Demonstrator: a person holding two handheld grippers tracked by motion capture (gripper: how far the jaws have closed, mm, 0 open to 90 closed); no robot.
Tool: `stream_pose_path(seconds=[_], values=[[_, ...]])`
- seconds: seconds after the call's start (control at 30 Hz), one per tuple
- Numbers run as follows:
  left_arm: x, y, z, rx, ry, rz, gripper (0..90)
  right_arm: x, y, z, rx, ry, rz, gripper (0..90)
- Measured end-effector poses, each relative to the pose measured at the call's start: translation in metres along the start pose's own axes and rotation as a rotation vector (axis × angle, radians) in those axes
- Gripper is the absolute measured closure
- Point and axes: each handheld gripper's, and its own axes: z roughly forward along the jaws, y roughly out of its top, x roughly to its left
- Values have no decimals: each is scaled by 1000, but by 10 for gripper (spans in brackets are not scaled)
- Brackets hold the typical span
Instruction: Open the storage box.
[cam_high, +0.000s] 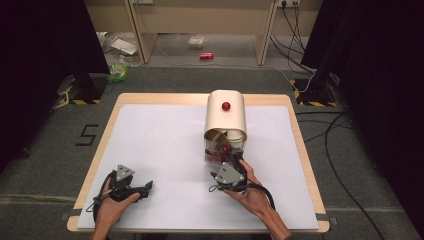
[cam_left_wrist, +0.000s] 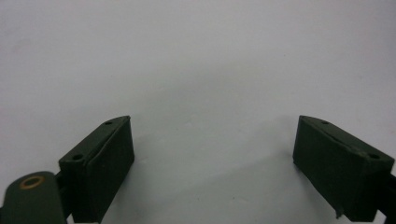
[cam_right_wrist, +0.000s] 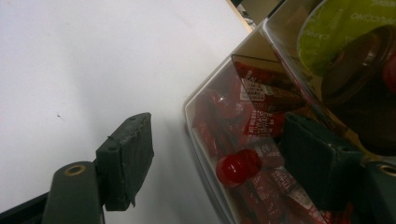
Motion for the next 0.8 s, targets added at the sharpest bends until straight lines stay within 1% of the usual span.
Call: stream_pose_path(seconds=[0.07,0.13,0.17,0.27,0.4,0.57,0.63,0.67,0.7,0.73,0.77,0.8], values=[[0,0,0,0,0,-1,118,-1,0,-1,-1,14,24,269],[0,0,0,-1,-1,-1,118,-2,0,-2,-4,20,29,269],[0,0,0,0,-1,-1,118,-3,1,-4,-3,35,33,269],[0,0,0,0,0,0,118,-3,1,-7,-6,54,49,269],[0,0,0,0,0,0,118,-3,2,-13,-16,93,85,282],[0,0,0,0,0,0,118,-4,2,-20,-25,135,118,299],[0,0,0,0,0,0,118,-4,2,-22,-29,151,130,302],[0,0,0,0,0,0,118,-4,2,-22,-29,151,130,302],[0,0,0,0,0,0,118,-4,1,-24,-38,167,145,311],[0,0,0,0,0,0,118,-4,1,-24,-38,167,145,311],[0,0,0,0,0,0,118,-5,1,-26,-43,181,156,317],[0,0,0,0,0,0,118,-5,1,-27,-43,183,158,321]])
